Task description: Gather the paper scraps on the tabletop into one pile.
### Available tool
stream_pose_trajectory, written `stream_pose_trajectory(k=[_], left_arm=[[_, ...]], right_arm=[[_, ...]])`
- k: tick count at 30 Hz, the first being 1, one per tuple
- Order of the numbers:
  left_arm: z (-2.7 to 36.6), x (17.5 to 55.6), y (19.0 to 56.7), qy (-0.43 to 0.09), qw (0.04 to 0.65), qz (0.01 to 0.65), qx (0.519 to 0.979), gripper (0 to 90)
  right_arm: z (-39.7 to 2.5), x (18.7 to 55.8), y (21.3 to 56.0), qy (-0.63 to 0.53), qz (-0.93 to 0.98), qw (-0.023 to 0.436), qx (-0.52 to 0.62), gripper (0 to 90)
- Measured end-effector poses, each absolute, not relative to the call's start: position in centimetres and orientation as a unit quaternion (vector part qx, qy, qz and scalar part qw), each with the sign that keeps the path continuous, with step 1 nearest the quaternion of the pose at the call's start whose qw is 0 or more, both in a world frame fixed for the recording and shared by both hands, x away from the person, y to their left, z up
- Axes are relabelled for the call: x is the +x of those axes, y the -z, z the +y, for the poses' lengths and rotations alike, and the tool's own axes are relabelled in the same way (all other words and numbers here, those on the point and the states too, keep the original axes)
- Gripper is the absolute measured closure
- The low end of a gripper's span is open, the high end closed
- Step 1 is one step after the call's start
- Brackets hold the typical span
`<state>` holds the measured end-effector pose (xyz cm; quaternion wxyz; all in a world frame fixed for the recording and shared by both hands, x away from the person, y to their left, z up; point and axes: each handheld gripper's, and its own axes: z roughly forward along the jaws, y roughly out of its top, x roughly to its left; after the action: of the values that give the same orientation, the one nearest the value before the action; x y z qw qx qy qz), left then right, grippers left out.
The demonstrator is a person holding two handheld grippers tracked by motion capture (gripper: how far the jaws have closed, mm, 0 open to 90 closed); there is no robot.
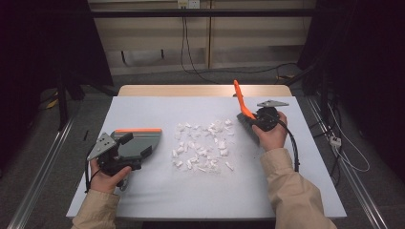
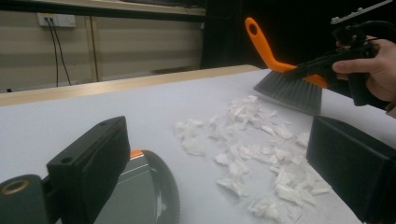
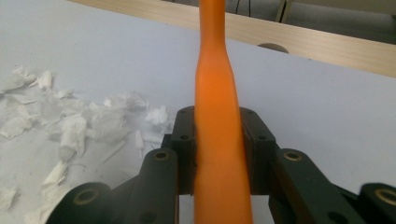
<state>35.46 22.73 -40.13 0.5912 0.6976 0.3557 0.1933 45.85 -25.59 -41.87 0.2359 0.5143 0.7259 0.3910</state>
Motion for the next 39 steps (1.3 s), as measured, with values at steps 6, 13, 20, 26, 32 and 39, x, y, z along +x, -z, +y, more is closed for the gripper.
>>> stream_pose_trajectory(k=[6, 13, 20, 26, 32, 39], left_arm=[[23.4, 35.6, 40.2, -0.196, 0.591, 0.362, 0.693, 5.8], [23.8, 35.8, 40.2, -0.198, 0.593, 0.367, 0.689, 5.8], [23.9, 35.7, 40.3, -0.201, 0.591, 0.367, 0.69, 6.0], [23.8, 35.6, 40.3, -0.204, 0.591, 0.365, 0.69, 6.0], [23.8, 35.5, 40.3, -0.205, 0.59, 0.364, 0.691, 6.0], [23.7, 35.5, 40.3, -0.205, 0.588, 0.361, 0.694, 6.0]], right_arm=[[-23.4, 48.0, 41.9, -0.371, 0.75, 0.256, 0.483, 71.1], [-21.6, 48.9, 42.4, -0.364, 0.786, 0.233, 0.443, 70.9], [-20.8, 46.9, 42.1, -0.364, 0.812, 0.219, 0.4, 70.9], [-20.2, 44.6, 42.1, -0.366, 0.826, 0.216, 0.37, 70.9], [-19.9, 42.4, 41.8, -0.37, 0.835, 0.199, 0.355, 71.0], [-20.3, 41.1, 40.3, -0.4, 0.829, 0.181, 0.347, 71.1]])
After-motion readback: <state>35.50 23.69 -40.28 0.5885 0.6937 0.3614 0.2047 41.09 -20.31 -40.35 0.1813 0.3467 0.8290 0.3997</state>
